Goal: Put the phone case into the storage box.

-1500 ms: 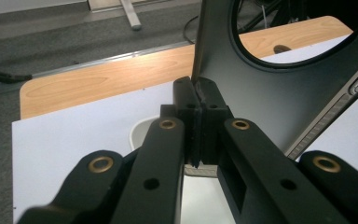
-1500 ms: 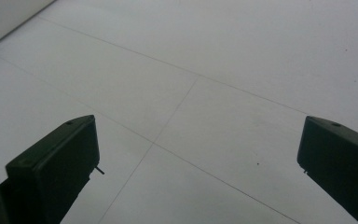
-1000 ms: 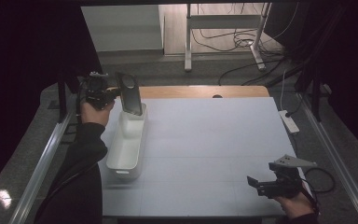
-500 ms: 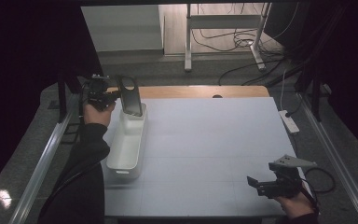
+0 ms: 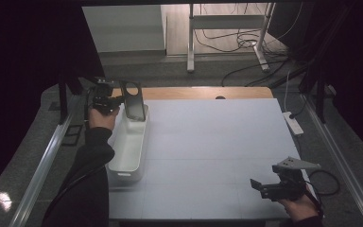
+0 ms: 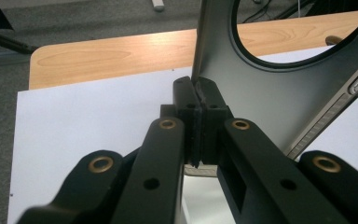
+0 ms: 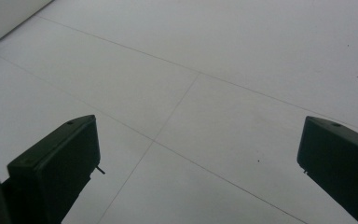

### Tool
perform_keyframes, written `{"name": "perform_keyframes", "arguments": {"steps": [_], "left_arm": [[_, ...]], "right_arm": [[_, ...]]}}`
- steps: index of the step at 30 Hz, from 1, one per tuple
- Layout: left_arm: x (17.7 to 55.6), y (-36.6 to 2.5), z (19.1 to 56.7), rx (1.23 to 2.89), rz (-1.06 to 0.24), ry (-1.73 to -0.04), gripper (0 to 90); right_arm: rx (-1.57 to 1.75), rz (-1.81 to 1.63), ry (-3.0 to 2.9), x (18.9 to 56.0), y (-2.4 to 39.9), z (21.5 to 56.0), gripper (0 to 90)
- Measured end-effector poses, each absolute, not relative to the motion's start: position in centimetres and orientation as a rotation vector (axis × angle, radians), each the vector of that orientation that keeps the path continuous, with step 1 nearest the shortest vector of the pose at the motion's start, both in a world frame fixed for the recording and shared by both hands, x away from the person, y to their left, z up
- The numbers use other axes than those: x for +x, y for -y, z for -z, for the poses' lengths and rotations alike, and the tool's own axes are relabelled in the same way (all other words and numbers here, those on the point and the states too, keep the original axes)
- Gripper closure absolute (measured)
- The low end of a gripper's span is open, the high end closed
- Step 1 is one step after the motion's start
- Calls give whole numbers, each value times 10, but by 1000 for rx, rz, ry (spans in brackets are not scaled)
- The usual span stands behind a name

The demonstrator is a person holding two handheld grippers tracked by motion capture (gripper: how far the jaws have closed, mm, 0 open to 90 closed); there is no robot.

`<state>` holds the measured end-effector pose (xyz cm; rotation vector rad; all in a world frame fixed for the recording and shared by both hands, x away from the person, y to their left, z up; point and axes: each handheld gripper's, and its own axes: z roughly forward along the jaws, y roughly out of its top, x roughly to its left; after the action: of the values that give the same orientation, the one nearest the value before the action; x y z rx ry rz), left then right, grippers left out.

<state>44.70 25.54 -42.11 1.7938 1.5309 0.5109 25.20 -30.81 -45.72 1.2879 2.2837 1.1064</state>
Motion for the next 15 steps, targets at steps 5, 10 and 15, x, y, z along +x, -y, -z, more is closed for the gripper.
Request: {"name": "perform_keyframes", "arguments": {"steps": [5,10,15], "left_arm": [[448,-255,427,1791,-498,-1539,889],[448,-256,433,1790,-493,-1548,888],[448,-255,438,1795,-484,-1552,889]], "right_arm": [[1286,-1106,-2285,252,308,457,0],[1285,-1104,-2286,252,308,457,0],[1275,-1105,-2288,252,307,457,1]]}}
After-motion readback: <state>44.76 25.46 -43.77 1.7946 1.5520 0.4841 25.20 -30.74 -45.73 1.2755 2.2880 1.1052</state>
